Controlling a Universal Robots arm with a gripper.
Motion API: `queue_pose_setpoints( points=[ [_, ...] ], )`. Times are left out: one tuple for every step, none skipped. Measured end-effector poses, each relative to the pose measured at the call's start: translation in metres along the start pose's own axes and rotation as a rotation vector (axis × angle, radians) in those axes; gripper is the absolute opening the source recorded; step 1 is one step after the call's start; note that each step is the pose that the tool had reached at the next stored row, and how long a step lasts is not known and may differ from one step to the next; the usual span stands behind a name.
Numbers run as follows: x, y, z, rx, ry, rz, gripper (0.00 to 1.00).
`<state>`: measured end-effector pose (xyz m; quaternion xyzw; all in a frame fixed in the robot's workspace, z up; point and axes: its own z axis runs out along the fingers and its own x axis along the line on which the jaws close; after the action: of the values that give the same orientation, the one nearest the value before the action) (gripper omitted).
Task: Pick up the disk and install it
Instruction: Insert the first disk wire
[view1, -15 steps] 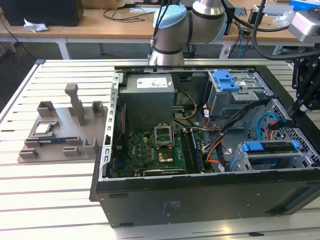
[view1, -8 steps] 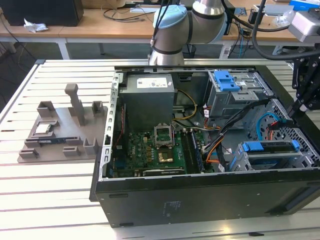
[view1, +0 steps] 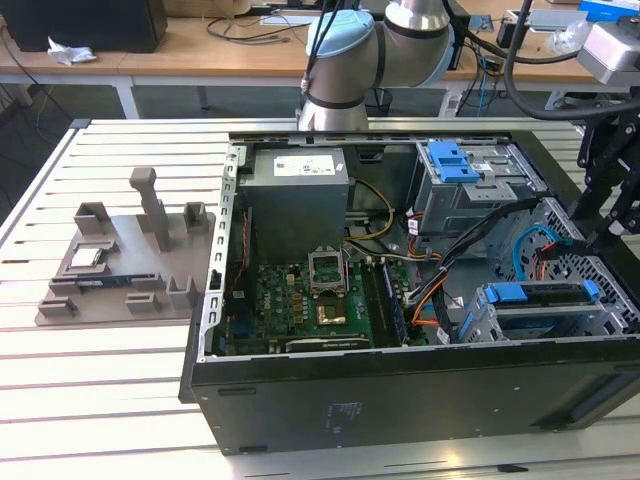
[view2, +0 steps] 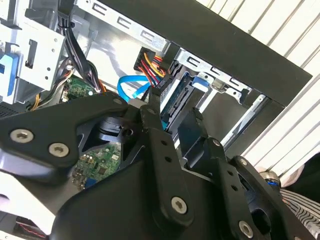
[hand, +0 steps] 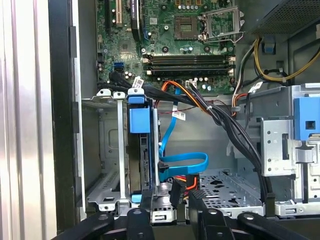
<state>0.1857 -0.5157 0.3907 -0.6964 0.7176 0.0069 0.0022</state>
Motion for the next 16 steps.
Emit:
queue_pose_setpoints(
  points=[
    [-0.0004, -0.0017, 0.0011, -0.0003, 0.0028, 0.0, 0.42],
    [-0.0005, -0.0032, 0.0035, -0.0005, 0.0056, 0.0, 0.42],
    [-0.0017, -0.0042, 0.0116, -0.0007, 0.009, 0.001, 0.42],
    [-0.0041, -0.0042, 0.0153, -0.0006, 0.0118, 0.0, 0.42],
    [-0.0049, -0.0042, 0.0172, -0.0006, 0.0119, 0.0, 0.42],
    [-0.0056, -0.0042, 0.019, -0.0006, 0.0118, 0.0, 0.42],
    [-0.0063, -0.0042, 0.021, -0.0007, 0.0115, 0.0, 0.42],
    [-0.0067, -0.0042, 0.0225, -0.0007, 0.0116, 0.0, 0.42],
    [-0.0071, -0.0042, 0.0242, -0.0006, 0.0118, 0.0, 0.42],
    [-0.0072, -0.0042, 0.0252, -0.0006, 0.0124, 0.0, 0.42],
    [-0.0072, -0.0042, 0.0263, -0.0005, 0.0141, 0.0, 0.42],
    [-0.0071, -0.0042, 0.0278, -0.0006, 0.014, 0.0, 0.42],
    [-0.007, -0.0042, 0.0292, -0.0006, 0.0142, 0.0, 0.42],
    [-0.007, -0.0042, 0.0306, -0.0005, 0.0143, 0.0, 0.42],
    [-0.007, -0.0042, 0.0307, -0.0005, 0.0144, 0.0, 0.42],
    [-0.007, -0.0042, 0.0307, -0.0005, 0.0146, 0.0, 0.42]
  ],
)
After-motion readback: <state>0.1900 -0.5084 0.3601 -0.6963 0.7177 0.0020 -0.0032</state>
